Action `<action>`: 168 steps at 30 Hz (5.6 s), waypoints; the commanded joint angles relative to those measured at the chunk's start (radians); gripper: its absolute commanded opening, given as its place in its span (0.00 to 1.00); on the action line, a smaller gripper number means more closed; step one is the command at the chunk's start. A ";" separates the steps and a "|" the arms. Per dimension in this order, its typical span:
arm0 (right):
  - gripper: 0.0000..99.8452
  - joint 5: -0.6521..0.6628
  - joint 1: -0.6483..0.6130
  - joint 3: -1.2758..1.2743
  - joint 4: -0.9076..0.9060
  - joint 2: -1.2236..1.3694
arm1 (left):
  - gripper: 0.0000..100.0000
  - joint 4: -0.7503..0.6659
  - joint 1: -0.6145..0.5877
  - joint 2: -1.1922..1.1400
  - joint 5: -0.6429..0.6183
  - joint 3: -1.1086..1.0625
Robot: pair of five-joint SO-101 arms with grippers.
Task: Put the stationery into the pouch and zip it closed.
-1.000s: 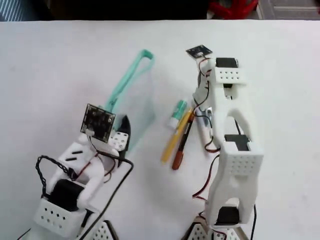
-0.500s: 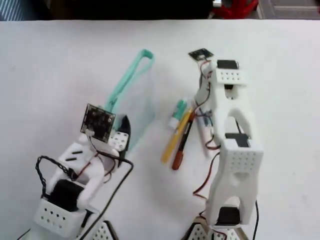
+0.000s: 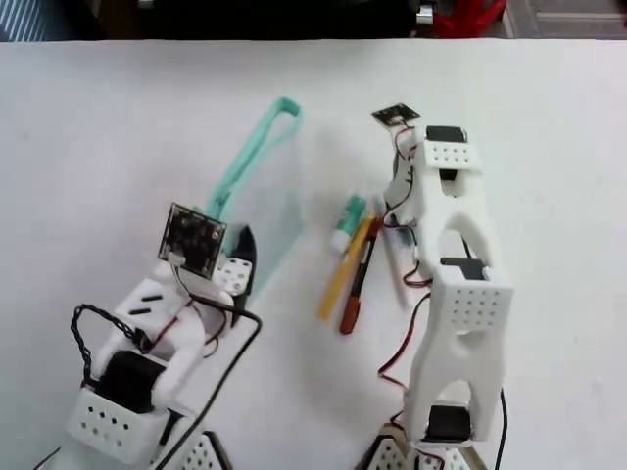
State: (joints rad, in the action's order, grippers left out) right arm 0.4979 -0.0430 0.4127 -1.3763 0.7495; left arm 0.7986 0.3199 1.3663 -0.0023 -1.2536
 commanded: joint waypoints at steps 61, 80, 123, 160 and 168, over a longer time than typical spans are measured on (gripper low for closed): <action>0.02 -0.253 -0.539 -0.684 0.831 -1.253 | 0.02 -0.104 -0.004 -0.035 0.006 -0.066; 0.02 -0.252 -0.498 -0.709 0.878 -1.173 | 0.03 -0.104 -0.005 -0.035 0.006 -0.063; 0.22 -0.252 -0.521 -0.697 0.702 -1.307 | 0.29 -0.098 -0.097 -0.035 -0.180 -0.068; 0.22 -0.144 -0.096 -0.783 0.272 -0.894 | 0.29 -0.104 -0.096 -0.035 -0.184 -0.074; 0.22 -0.144 -0.077 -0.707 0.277 -0.654 | 0.29 -0.104 -0.096 -0.035 -0.181 -0.074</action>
State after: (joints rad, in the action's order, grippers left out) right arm 0.3429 -0.1243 -0.3406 -1.1139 0.0606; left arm 0.7066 0.2217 1.3403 -0.1757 -1.3395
